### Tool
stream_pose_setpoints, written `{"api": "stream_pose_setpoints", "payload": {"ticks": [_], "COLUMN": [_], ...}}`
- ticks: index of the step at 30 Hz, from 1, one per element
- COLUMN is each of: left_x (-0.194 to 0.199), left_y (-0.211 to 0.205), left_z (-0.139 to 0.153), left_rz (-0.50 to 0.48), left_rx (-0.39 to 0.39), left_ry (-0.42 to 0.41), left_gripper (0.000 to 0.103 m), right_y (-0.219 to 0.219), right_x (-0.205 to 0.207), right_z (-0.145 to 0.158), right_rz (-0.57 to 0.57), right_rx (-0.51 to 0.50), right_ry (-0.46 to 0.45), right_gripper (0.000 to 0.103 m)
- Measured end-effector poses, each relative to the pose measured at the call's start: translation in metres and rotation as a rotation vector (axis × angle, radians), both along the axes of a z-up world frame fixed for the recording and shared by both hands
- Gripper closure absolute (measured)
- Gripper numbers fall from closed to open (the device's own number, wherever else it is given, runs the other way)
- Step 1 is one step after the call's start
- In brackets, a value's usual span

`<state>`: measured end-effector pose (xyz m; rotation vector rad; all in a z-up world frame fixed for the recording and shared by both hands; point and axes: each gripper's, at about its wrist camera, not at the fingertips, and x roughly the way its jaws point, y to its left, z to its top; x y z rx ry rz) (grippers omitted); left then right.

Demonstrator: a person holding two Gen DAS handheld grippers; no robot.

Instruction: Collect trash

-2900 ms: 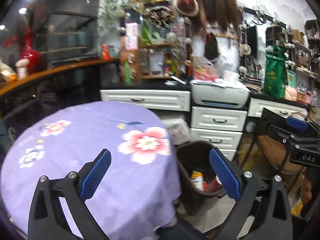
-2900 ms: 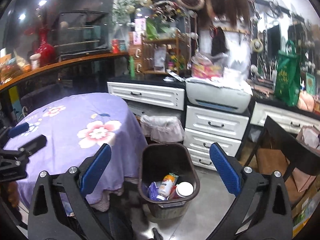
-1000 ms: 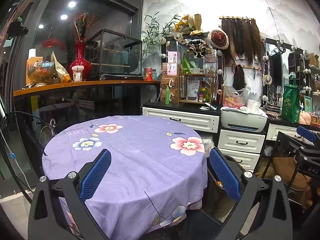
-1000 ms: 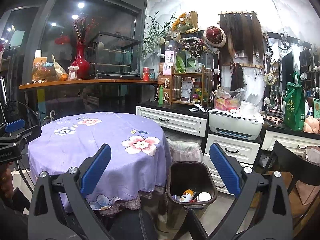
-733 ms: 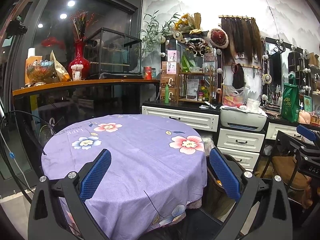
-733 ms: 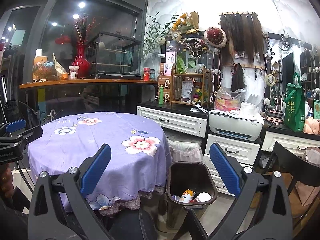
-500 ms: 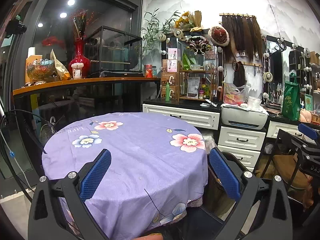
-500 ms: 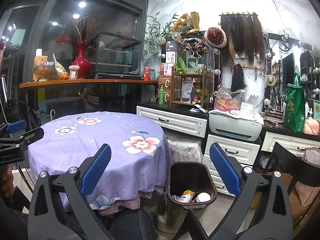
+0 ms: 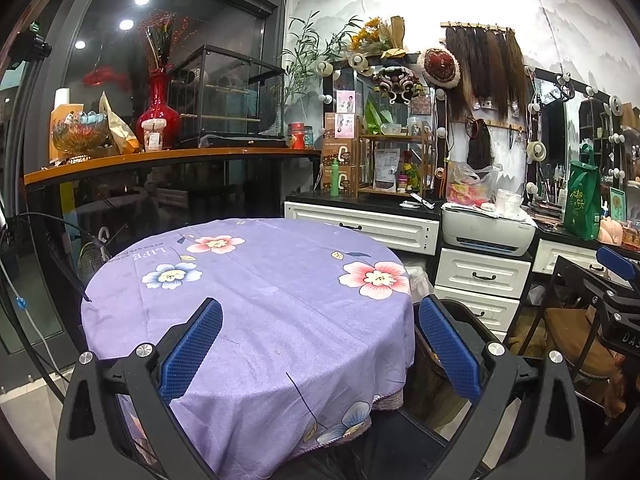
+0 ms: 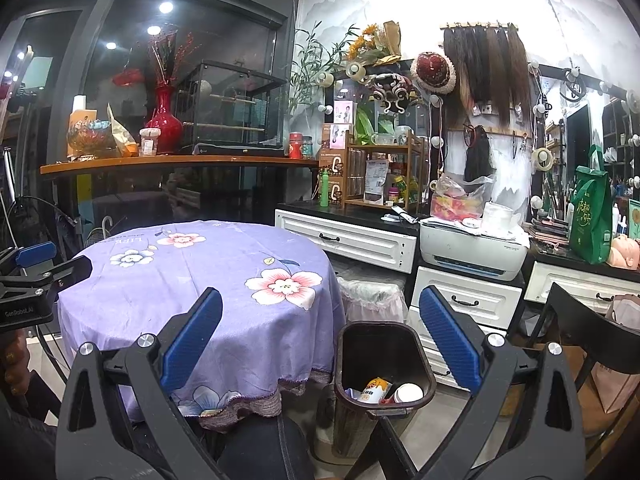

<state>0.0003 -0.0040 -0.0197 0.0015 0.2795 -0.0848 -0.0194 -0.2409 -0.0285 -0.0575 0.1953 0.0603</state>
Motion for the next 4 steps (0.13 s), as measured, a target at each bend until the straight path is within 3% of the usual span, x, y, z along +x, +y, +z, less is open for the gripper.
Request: {"api": "stream_pose_setpoints", "payload": {"ticks": [4], "left_x": [0.0005], "left_y": [0.0004], "left_z": [-0.0005], "left_rz": [-0.004], "left_rx": [0.001], "left_ry": [0.001], "left_gripper": [0.005], "right_y": [-0.0003], "right_x": [0.0005], "right_z": [-0.0002], "right_rz": [0.001], "right_rx": [-0.001], "right_ry": [0.0], "right_gripper": [0.006]}}
